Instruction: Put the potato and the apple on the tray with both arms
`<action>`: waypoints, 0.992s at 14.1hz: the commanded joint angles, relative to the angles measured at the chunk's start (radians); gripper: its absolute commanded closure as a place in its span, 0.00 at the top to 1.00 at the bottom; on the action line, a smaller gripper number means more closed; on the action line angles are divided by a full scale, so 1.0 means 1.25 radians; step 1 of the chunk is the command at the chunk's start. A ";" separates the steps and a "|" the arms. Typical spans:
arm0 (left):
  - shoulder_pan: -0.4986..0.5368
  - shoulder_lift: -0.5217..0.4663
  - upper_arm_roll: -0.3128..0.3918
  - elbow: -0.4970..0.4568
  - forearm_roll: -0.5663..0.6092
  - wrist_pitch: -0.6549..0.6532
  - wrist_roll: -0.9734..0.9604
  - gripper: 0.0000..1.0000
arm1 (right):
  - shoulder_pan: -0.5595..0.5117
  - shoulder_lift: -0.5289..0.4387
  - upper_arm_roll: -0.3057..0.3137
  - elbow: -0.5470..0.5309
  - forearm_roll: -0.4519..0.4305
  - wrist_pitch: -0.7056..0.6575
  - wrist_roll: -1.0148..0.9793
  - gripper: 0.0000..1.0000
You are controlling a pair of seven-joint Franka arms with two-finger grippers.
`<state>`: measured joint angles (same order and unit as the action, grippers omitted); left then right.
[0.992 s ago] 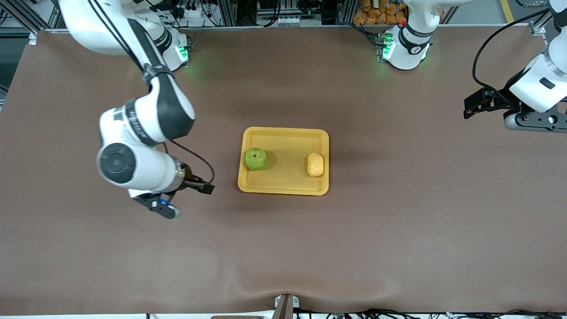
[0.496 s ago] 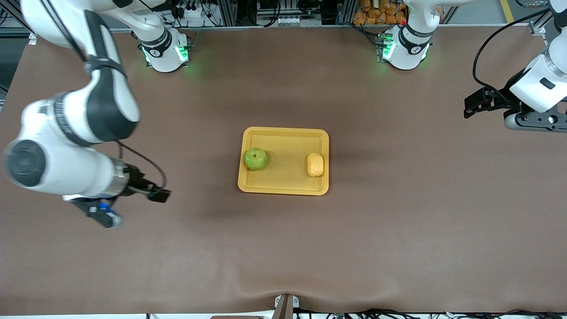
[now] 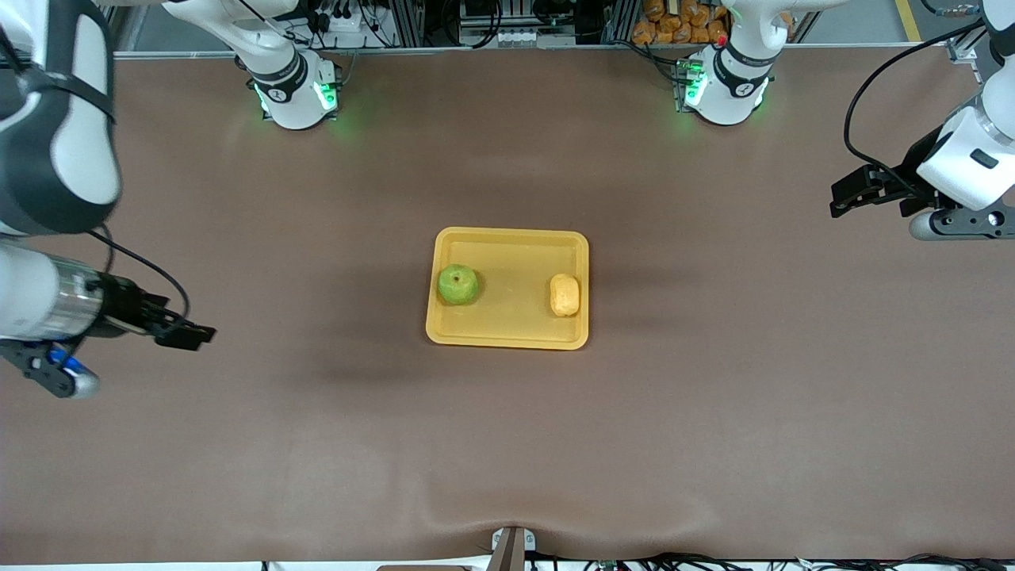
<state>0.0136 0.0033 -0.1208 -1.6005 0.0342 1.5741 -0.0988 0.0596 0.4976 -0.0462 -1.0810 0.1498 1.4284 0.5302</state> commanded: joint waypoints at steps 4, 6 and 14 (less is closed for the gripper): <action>0.005 -0.001 0.002 0.000 -0.003 0.005 0.051 1.00 | -0.046 -0.086 0.015 -0.006 -0.089 -0.063 -0.229 1.00; 0.005 -0.001 0.001 0.000 -0.003 0.003 0.051 1.00 | -0.045 -0.132 0.016 -0.013 -0.089 -0.070 -0.260 1.00; 0.006 -0.003 0.001 -0.002 -0.002 0.003 0.052 1.00 | -0.050 -0.333 0.012 -0.239 -0.092 -0.054 -0.337 1.00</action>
<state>0.0142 0.0039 -0.1183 -1.6011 0.0342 1.5742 -0.0568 0.0011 0.2062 -0.0342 -1.2102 0.0510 1.2998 0.1459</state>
